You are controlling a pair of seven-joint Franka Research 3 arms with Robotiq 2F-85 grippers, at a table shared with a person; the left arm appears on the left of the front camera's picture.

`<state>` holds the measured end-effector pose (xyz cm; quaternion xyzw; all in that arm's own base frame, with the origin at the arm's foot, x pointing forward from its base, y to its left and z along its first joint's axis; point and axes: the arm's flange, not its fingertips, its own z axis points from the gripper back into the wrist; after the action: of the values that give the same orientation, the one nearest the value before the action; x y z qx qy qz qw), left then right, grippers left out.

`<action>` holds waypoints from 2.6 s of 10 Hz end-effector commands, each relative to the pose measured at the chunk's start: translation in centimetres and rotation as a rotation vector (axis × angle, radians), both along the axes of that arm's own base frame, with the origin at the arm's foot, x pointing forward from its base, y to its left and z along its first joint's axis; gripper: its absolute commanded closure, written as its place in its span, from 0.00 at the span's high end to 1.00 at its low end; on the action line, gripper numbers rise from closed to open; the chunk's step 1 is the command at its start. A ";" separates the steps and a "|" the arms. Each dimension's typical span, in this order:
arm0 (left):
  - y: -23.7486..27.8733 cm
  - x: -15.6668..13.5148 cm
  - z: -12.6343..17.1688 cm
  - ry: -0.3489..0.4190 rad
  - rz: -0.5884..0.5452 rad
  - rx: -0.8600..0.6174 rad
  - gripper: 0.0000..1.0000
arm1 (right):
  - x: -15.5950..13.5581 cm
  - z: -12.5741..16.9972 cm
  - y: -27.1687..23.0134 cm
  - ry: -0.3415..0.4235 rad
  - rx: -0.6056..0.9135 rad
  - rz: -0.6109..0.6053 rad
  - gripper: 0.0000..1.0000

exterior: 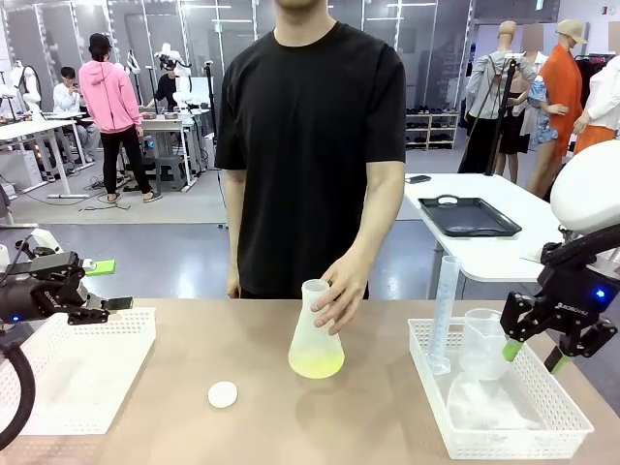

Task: Prepare the solutions needed for the experiment.
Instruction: When the human places the Big flask in the center of the table, pick up the Big flask and place it in the left Organizing basket.

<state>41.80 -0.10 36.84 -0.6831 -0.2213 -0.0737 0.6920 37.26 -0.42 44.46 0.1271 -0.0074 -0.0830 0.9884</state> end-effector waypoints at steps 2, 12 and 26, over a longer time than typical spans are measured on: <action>0.0 0.1 0.1 -0.002 0.000 0.011 1.00 | -0.2 0.1 0.0 -0.006 -0.001 -0.002 0.64; 0.0 0.1 0.1 -0.002 0.000 0.011 1.00 | -1.2 -0.8 2.8 -0.296 0.253 -0.051 0.64; 0.0 0.1 0.1 -0.002 0.000 0.011 1.00 | -0.6 -3.8 1.6 -0.286 1.171 0.060 0.64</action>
<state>41.79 -0.11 36.84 -0.6832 -0.2212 -0.0737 0.6920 37.28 0.90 40.83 0.6527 -0.0763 -0.0321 0.7531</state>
